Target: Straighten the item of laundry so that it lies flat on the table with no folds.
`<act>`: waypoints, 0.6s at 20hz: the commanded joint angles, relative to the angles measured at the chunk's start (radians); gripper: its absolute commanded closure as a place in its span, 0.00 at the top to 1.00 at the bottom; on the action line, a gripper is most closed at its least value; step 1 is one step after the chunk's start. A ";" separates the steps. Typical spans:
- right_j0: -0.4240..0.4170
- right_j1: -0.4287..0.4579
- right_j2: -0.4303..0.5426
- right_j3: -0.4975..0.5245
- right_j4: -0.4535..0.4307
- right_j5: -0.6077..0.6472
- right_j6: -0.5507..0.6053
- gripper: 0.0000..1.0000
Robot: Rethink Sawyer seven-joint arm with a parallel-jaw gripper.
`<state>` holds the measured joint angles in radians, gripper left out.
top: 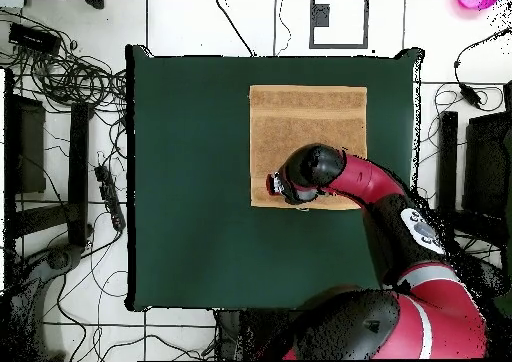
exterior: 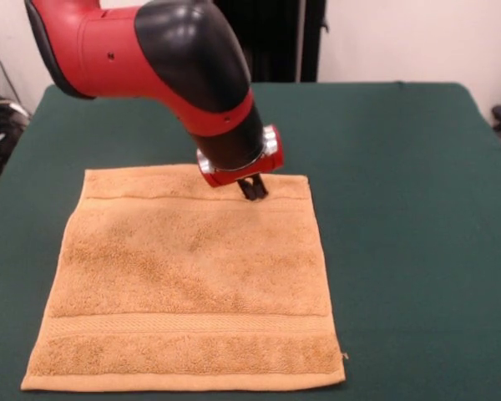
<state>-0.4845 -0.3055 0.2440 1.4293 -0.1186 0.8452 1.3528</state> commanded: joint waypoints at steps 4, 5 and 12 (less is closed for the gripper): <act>0.083 0.089 0.128 0.126 0.100 -0.055 0.174 0.00; 0.084 0.086 0.128 0.124 0.103 -0.051 0.173 0.00; 0.111 0.013 0.060 0.150 0.047 -0.130 0.193 0.00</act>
<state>-0.4666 -0.3080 0.2430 1.4437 -0.0885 0.8280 1.3528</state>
